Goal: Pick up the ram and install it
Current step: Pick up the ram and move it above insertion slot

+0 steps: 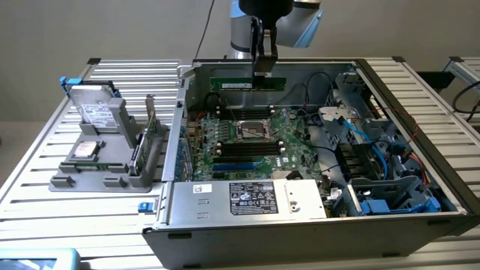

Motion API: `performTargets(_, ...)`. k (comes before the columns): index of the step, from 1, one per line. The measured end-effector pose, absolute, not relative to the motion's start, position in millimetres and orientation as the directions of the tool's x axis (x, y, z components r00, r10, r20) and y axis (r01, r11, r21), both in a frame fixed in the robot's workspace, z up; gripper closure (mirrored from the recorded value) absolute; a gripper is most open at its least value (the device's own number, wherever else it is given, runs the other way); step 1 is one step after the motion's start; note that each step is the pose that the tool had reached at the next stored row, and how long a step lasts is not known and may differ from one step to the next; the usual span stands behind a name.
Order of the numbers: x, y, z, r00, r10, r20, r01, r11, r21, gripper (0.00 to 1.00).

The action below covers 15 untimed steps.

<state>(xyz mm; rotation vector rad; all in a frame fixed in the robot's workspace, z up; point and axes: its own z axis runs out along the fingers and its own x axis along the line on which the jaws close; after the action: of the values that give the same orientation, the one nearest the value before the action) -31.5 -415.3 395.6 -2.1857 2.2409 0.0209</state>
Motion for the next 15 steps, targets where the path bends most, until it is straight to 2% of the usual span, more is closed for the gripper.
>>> performTargets(15,-28,-403,388,0.004,-1.000,-0.017,-1.000,-0.004,0.002,0.86)
